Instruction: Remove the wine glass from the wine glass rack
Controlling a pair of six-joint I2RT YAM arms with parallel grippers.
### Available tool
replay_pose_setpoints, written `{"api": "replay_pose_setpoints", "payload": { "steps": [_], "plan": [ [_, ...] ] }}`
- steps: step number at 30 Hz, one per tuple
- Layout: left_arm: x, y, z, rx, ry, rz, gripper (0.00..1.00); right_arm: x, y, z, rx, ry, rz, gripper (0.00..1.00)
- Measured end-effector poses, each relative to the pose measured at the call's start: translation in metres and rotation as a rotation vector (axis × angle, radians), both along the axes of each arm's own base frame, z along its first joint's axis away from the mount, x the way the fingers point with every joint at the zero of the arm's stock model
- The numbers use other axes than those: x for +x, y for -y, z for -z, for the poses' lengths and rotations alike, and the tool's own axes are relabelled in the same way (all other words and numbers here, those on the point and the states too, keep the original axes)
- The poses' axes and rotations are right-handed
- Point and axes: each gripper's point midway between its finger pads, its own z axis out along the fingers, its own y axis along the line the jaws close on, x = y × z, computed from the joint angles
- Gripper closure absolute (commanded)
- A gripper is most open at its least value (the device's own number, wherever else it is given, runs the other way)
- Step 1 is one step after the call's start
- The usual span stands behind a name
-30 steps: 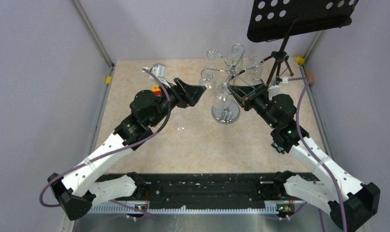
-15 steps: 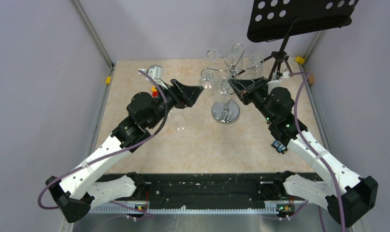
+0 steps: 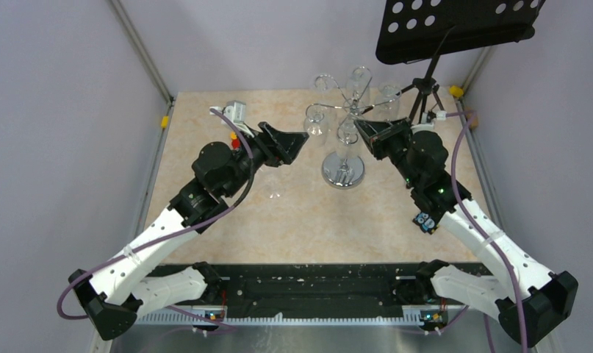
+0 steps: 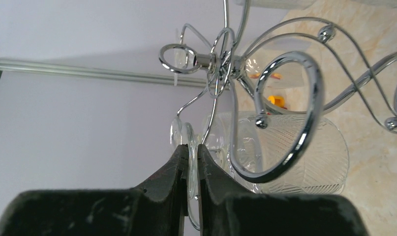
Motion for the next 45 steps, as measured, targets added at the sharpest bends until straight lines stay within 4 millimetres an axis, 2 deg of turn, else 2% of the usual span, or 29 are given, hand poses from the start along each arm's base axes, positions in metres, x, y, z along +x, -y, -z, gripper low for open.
{"api": "replay_pose_setpoints", "payload": {
  "steps": [3, 6, 10, 15, 21, 26, 32, 35, 41, 45],
  "plan": [
    [0.000, -0.001, -0.001, -0.002, 0.001, -0.004, 0.24, -0.002, 0.008, 0.003, -0.016, -0.012, 0.033, 1.00],
    [0.000, -0.002, 0.000, -0.001, 0.002, -0.007, 0.18, -0.006, 0.014, 0.001, -0.021, -0.013, 0.050, 1.00],
    [0.001, -0.004, 0.002, 0.004, 0.000, -0.019, 0.08, -0.013, 0.021, -0.007, -0.012, 0.002, 0.061, 1.00],
    [0.000, -0.008, 0.006, 0.008, -0.004, -0.029, 0.02, -0.026, 0.033, -0.016, -0.003, 0.019, 0.080, 1.00],
    [-0.004, -0.009, 0.007, 0.006, -0.001, -0.020, 0.01, -0.044, 0.041, -0.018, -0.004, 0.013, 0.071, 1.00],
    [-0.010, -0.004, 0.009, 0.009, -0.001, 0.023, 0.01, -0.067, 0.045, -0.025, 0.013, 0.029, 0.021, 1.00],
    [-0.027, 0.011, 0.009, -0.008, -0.011, 0.145, 0.01, -0.097, 0.039, -0.029, 0.031, 0.051, -0.091, 1.00],
    [-0.037, 0.020, 0.009, -0.046, -0.034, 0.224, 0.01, -0.111, 0.027, -0.034, 0.059, 0.069, -0.189, 1.00],
    [-0.053, 0.035, 0.016, -0.129, -0.109, 0.344, 0.01, -0.132, 0.005, -0.062, 0.131, 0.158, -0.364, 1.00],
    [-0.064, 0.039, 0.002, -0.234, -0.136, 0.415, 0.02, -0.139, 0.000, -0.082, 0.171, 0.237, -0.416, 1.00]
  ]
}}
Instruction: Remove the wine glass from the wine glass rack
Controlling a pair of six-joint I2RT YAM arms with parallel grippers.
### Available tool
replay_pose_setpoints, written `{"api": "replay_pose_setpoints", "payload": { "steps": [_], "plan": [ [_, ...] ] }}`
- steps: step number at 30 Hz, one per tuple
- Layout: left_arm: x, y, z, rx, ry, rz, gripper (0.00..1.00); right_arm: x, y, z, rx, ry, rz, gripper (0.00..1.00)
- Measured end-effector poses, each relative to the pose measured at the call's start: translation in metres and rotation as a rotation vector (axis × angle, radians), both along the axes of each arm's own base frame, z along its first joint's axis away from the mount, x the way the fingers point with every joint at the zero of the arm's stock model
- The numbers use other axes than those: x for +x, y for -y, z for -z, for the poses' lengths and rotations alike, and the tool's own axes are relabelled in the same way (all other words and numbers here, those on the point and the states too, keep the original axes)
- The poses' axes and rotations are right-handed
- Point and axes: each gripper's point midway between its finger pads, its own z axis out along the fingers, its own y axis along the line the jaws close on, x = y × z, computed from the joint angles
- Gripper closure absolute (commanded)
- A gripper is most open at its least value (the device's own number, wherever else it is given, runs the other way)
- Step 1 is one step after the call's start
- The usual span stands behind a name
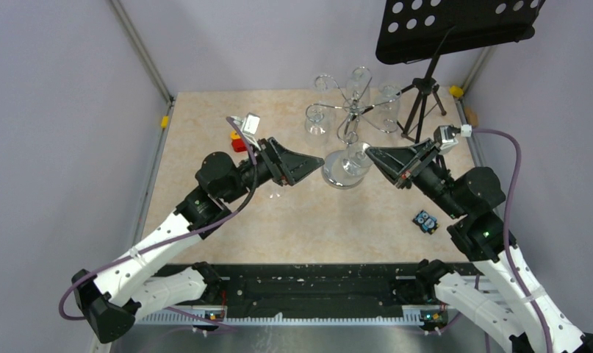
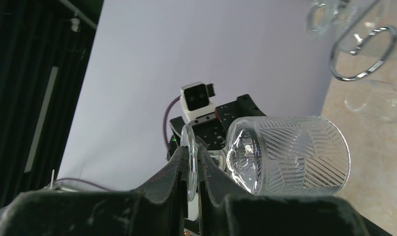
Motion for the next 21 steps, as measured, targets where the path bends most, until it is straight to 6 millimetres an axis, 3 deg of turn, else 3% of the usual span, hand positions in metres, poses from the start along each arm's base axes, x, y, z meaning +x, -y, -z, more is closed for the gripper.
{"api": "replay_pose_setpoints", "payload": {
  "steps": [8, 16, 21],
  "plan": [
    [-0.020, 0.005, -0.037, -0.204, -0.048, 0.148, 0.11, -0.009, -0.011, -0.043, 0.128, 0.134, -0.110, 1.00],
    [-0.033, 0.006, -0.060, -0.326, -0.058, 0.262, 0.36, -0.014, -0.013, -0.058, 0.185, 0.174, -0.157, 1.00],
    [-0.039, 0.007, -0.070, -0.384, -0.060, 0.331, 0.46, -0.019, -0.012, -0.067, 0.234, 0.200, -0.185, 1.00]
  ]
}}
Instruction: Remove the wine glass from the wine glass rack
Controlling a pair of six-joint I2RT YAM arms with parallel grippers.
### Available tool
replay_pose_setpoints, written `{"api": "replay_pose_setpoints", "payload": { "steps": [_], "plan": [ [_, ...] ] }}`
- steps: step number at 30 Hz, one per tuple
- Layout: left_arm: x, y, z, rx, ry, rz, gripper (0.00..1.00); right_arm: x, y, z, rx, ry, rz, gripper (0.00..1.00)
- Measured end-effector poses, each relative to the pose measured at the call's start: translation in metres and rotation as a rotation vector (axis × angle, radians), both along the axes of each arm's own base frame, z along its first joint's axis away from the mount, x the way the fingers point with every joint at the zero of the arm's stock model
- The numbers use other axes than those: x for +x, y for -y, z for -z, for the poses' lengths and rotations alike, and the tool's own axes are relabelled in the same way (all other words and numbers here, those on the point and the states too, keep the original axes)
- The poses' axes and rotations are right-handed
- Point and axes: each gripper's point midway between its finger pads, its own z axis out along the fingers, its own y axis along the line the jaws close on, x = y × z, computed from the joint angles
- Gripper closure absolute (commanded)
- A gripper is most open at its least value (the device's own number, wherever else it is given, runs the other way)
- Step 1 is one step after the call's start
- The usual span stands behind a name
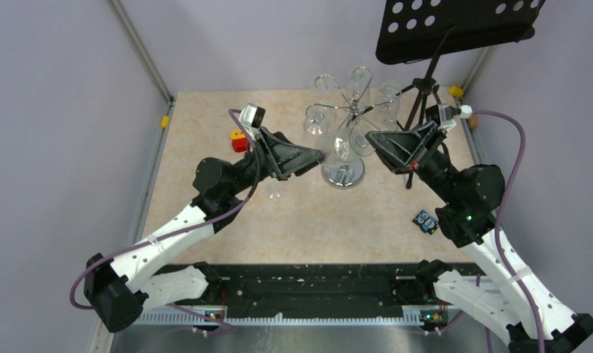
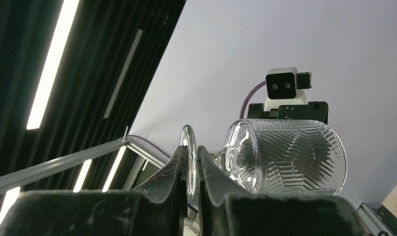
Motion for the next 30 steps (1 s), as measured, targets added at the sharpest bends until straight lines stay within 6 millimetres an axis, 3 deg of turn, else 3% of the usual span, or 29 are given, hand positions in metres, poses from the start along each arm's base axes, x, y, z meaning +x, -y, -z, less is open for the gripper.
{"api": "replay_pose_setpoints", "payload": {
  "steps": [9, 14, 18, 22, 30],
  "plan": [
    [-0.011, -0.004, -0.011, -0.054, 0.036, 0.060, 0.63, -0.001, 0.001, 0.007, 0.062, -0.027, -0.047, 1.00],
    [-0.014, -0.004, -0.011, -0.052, 0.043, 0.074, 0.80, -0.001, 0.002, 0.009, 0.086, -0.035, -0.060, 1.00],
    [-0.020, -0.008, -0.020, -0.081, 0.072, 0.087, 1.00, 0.002, 0.001, 0.011, 0.093, -0.048, -0.061, 1.00],
    [-0.025, -0.012, -0.029, -0.108, 0.103, 0.087, 1.00, 0.005, 0.001, 0.010, 0.104, -0.055, -0.061, 1.00],
    [-0.024, -0.010, -0.030, -0.083, 0.179, 0.040, 1.00, 0.014, -0.002, 0.021, 0.058, -0.064, -0.017, 0.44]
  ]
}}
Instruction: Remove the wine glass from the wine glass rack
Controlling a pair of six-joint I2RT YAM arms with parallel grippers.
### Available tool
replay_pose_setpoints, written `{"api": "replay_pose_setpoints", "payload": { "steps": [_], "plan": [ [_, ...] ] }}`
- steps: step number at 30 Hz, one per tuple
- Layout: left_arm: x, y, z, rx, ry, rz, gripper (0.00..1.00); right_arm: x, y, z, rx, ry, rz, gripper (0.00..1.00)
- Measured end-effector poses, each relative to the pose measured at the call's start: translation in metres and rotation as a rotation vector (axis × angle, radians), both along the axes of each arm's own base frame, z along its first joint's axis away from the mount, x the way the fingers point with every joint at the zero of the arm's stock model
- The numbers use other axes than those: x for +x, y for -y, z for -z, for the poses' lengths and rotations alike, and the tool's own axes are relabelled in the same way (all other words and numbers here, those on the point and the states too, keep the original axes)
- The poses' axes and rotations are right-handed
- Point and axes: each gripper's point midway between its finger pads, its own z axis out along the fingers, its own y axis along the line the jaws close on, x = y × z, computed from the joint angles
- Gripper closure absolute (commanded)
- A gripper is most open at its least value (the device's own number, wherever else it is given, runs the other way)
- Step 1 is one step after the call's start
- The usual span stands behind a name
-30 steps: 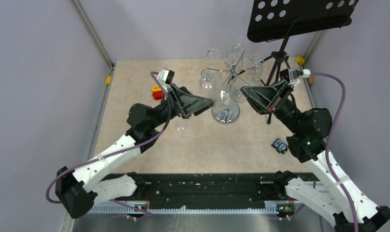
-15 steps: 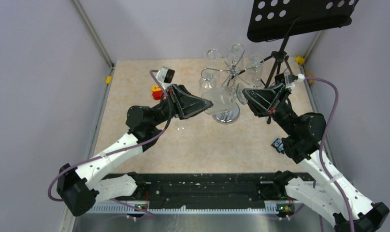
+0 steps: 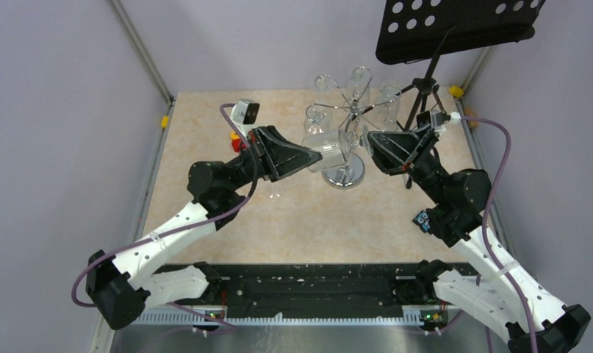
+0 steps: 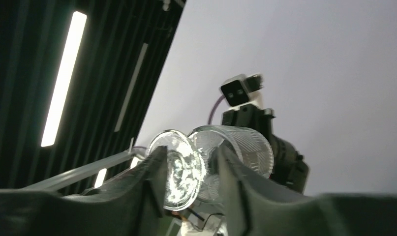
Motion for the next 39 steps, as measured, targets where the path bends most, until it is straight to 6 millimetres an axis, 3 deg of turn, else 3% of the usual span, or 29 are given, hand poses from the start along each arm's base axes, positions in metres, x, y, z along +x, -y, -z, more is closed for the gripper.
{"api": "replay_pose_setpoints", "payload": {
  "steps": [4, 9, 13, 17, 20, 25, 32, 35, 39],
  "plan": [
    [0.004, -0.002, -0.001, 0.059, 0.065, -0.100, 1.00, 0.013, -0.005, 0.018, -0.075, -0.043, 0.047, 0.31],
    [0.017, -0.010, -0.008, 0.159, 0.138, -0.292, 1.00, 0.023, -0.009, 0.036, -0.161, -0.074, 0.091, 0.28],
    [0.037, -0.029, -0.011, 0.260, 0.168, -0.510, 1.00, 0.030, -0.010, 0.050, -0.220, -0.104, 0.120, 0.28],
    [0.068, -0.060, 0.002, 0.404, 0.156, -0.777, 1.00, 0.033, -0.009, 0.057, -0.268, -0.118, 0.150, 0.28],
    [0.101, -0.095, 0.028, 0.565, 0.098, -1.029, 1.00, 0.035, -0.005, 0.059, -0.307, -0.114, 0.191, 0.28],
    [0.142, -0.162, 0.093, 0.924, -0.023, -1.374, 1.00, 0.033, 0.012, 0.052, -0.365, -0.076, 0.298, 0.28],
    [0.175, -0.237, 0.176, 1.302, -0.250, -1.452, 1.00, 0.024, 0.040, 0.035, -0.419, -0.019, 0.451, 0.29],
    [0.179, -0.247, 0.206, 1.425, -0.332, -1.375, 1.00, 0.023, 0.047, 0.033, -0.434, -0.008, 0.487, 0.30],
    [0.185, -0.232, 0.235, 1.514, -0.378, -1.194, 1.00, 0.028, 0.049, 0.044, -0.478, -0.030, 0.507, 0.31]
  ]
}}
